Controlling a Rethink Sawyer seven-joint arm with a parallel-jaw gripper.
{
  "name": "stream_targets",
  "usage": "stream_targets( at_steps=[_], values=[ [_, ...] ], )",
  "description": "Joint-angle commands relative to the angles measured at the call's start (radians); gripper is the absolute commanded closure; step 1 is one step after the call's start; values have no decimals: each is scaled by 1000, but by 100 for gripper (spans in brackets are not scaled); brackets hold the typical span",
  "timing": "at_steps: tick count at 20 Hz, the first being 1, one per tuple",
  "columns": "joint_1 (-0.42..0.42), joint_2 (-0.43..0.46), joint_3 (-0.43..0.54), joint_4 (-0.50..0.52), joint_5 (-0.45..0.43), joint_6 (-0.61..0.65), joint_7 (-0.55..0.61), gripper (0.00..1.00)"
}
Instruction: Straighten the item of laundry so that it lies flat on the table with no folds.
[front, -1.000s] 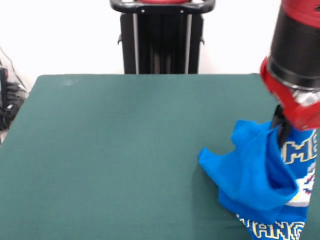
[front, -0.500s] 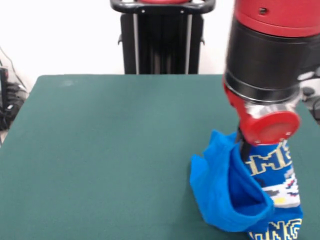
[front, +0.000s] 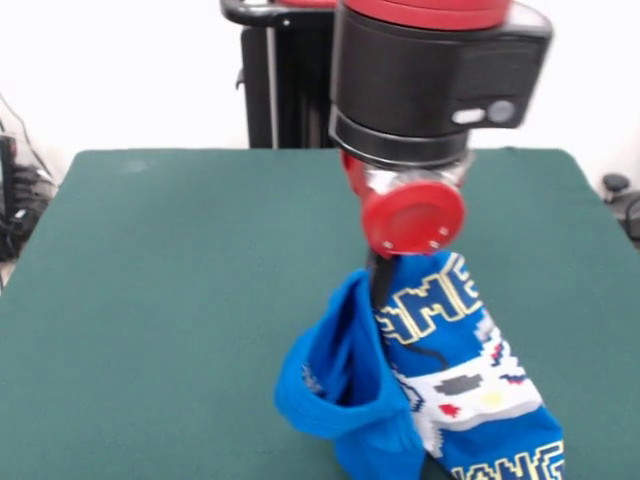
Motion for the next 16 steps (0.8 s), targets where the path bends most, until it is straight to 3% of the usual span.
stream_targets(
  at_steps=[1, 5, 13, 16],
  values=[
    [-21, -88, -45, 436, 62, -163, 35, 100],
    [-9, -116, -91, 532, 60, -241, 74, 100],
    [-14, -82, -109, 738, 65, -546, 117, 100],
    [-9, -73, -115, 785, 84, -568, 106, 100]
  ],
)
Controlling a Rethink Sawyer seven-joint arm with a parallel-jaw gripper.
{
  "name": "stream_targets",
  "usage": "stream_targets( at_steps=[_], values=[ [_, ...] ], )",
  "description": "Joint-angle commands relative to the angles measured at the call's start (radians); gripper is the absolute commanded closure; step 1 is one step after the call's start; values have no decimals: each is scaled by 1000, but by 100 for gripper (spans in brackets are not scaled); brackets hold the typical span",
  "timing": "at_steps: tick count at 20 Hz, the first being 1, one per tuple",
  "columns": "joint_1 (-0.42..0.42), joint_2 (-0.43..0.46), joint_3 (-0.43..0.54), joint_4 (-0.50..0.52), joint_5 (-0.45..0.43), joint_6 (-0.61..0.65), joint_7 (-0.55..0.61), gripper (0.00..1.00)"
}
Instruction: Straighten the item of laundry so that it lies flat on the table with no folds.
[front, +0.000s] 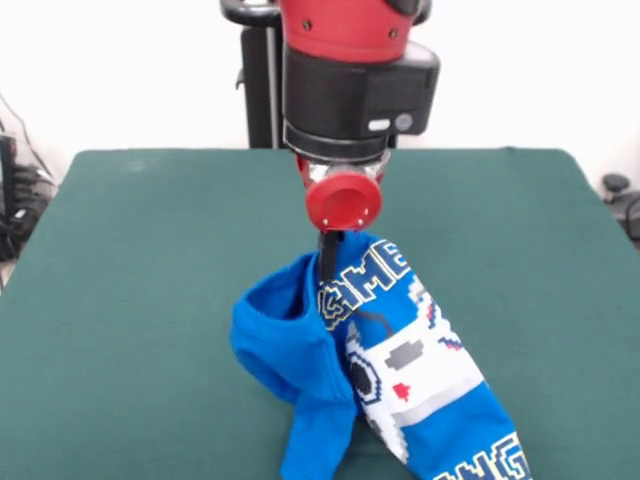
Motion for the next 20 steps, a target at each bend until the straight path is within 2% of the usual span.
stream_targets(
  at_steps=[1, 8, 15, 20],
  values=[
    [44, 36, -10, 330, 48, -133, 102, 100],
    [13, -21, 44, 449, 163, -113, 67, 100],
    [29, -56, 41, 487, 224, -101, 50, 100],
    [110, -107, -49, 459, 197, -25, 70, 100]
  ],
)
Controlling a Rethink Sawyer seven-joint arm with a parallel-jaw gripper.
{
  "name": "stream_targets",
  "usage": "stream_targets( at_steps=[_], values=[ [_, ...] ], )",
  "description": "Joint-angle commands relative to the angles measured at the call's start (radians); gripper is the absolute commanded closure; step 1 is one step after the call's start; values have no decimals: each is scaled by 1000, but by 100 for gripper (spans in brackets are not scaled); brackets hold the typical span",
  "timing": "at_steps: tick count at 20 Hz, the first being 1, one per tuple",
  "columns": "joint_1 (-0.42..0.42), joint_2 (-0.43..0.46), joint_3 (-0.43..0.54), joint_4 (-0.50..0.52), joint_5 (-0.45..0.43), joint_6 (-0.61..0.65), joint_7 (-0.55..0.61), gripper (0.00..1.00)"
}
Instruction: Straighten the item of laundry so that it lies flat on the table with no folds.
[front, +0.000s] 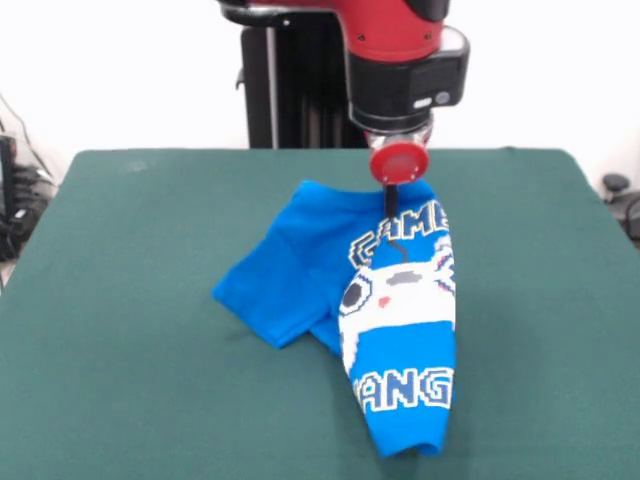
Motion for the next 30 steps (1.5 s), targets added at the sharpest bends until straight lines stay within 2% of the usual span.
stream_targets(
  at_steps=[1, 4, 10, 13, 15, 18, 21, 25, 28, 30],
  values=[
    [78, -45, -11, 108, 55, 95, 68, 100],
    [94, -73, -2, 128, 99, 112, 85, 100],
    [134, -20, -44, 102, 98, 27, 98, 100],
    [137, 6, -62, 97, 70, -81, 86, 100],
    [108, 37, -50, 102, 55, -146, 53, 100],
    [128, 97, -99, 72, -13, -227, 46, 100],
    [129, 118, -121, 70, -17, -249, 34, 100],
    [123, 94, -147, 98, 13, -229, 38, 100],
    [154, 76, -216, 89, 8, -217, 56, 100],
    [135, 59, -239, 95, -12, -213, 25, 100]
  ],
)
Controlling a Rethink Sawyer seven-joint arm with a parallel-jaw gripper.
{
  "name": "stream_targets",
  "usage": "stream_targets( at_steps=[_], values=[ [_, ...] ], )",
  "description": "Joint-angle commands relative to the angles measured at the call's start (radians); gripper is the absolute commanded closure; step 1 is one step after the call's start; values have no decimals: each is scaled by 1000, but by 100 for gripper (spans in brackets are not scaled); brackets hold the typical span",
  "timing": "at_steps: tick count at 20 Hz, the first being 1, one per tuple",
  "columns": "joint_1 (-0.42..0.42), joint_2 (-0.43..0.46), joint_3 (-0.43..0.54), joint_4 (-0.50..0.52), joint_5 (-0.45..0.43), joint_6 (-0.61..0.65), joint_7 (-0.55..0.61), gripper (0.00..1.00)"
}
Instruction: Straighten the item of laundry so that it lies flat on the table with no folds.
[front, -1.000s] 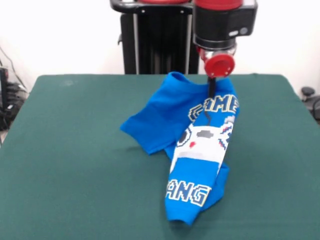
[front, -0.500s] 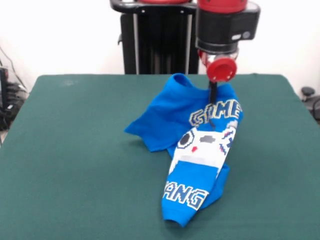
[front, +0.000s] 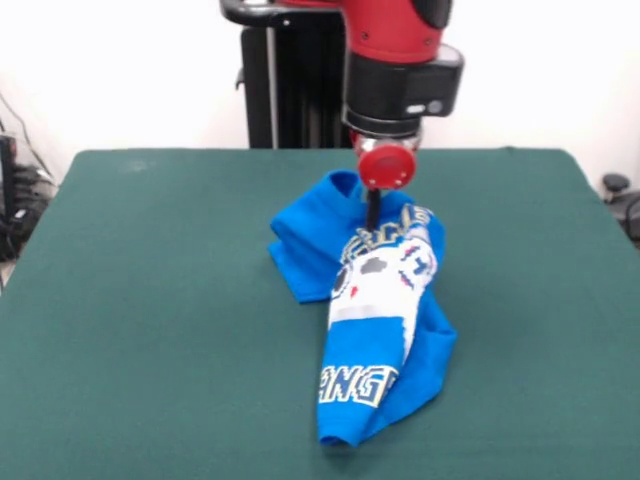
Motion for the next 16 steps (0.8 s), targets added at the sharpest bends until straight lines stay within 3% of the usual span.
stream_targets(
  at_steps=[1, 7, 11, 12, 16],
  values=[
    [13, 19, -76, 76, -54, 0, 5, 100],
    [-27, -11, -73, 91, -68, 24, -54, 100],
    [-7, -76, -89, 74, -92, 163, -109, 100],
    [-11, -84, -75, 67, -107, 196, -137, 0],
    [-99, -115, 65, 117, -17, 265, -183, 0]
  ],
)
